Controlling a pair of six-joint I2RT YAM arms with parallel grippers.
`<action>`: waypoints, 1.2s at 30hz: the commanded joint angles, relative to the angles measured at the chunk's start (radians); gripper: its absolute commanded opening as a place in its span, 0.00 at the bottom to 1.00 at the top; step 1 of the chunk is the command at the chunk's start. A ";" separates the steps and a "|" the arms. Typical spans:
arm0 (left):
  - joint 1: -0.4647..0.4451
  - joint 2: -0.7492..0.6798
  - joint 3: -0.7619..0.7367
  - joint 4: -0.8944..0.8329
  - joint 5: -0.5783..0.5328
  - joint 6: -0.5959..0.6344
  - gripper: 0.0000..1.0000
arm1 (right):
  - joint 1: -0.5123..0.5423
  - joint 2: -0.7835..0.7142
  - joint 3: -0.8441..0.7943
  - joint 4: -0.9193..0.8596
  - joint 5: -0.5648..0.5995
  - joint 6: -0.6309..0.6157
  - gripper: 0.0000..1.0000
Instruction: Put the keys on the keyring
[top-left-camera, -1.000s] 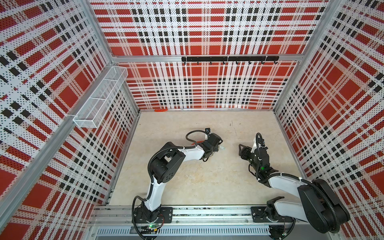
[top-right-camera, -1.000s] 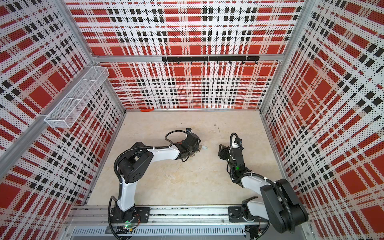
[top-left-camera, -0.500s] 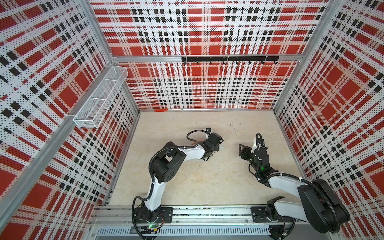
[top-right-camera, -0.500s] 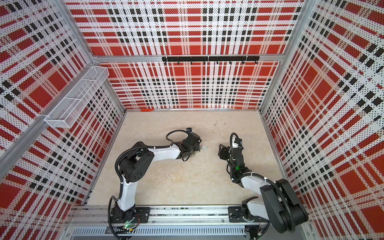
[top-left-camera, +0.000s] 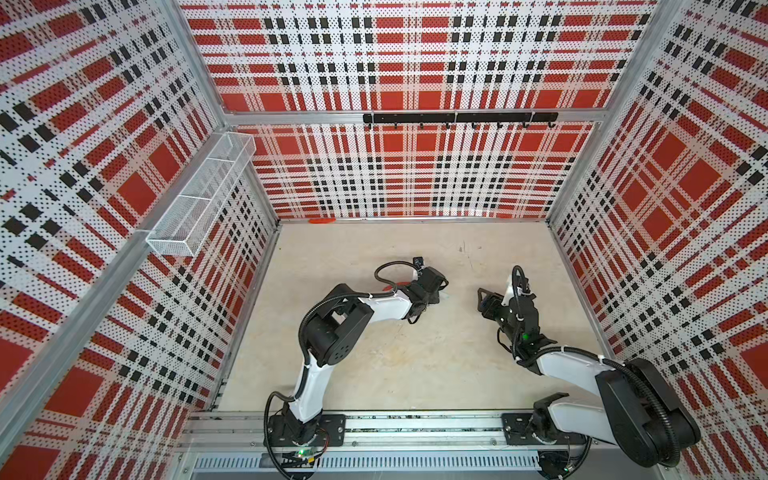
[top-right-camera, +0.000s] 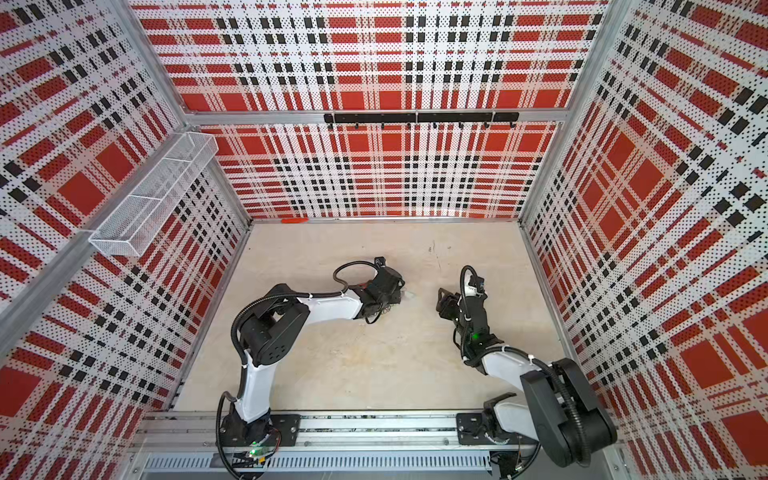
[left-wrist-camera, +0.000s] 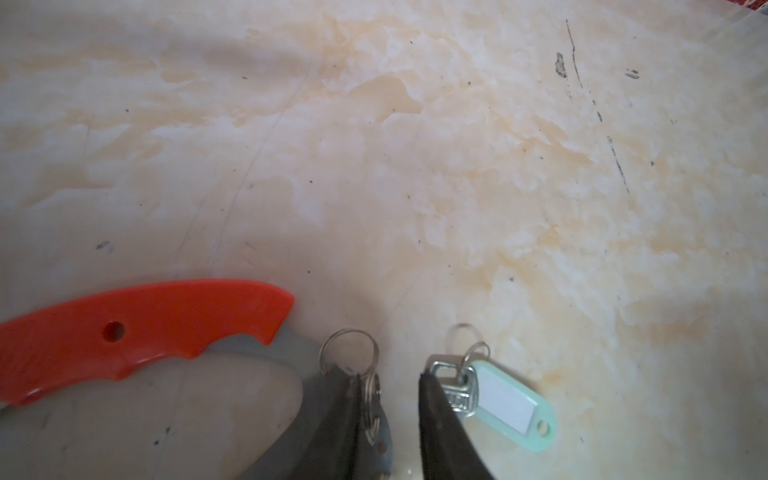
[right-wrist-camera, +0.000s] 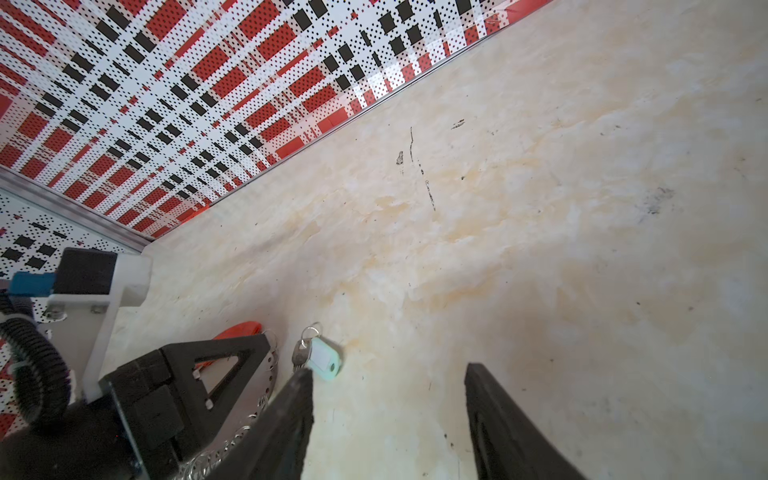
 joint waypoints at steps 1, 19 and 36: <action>-0.007 0.021 0.004 -0.006 -0.018 -0.008 0.29 | -0.006 -0.016 0.012 0.024 0.010 -0.007 0.61; -0.013 0.027 -0.010 -0.012 -0.028 -0.014 0.19 | -0.006 -0.024 0.010 0.023 0.015 -0.006 0.61; -0.030 -0.016 -0.021 -0.051 -0.092 0.029 0.00 | -0.006 -0.032 0.011 0.013 0.036 -0.017 0.61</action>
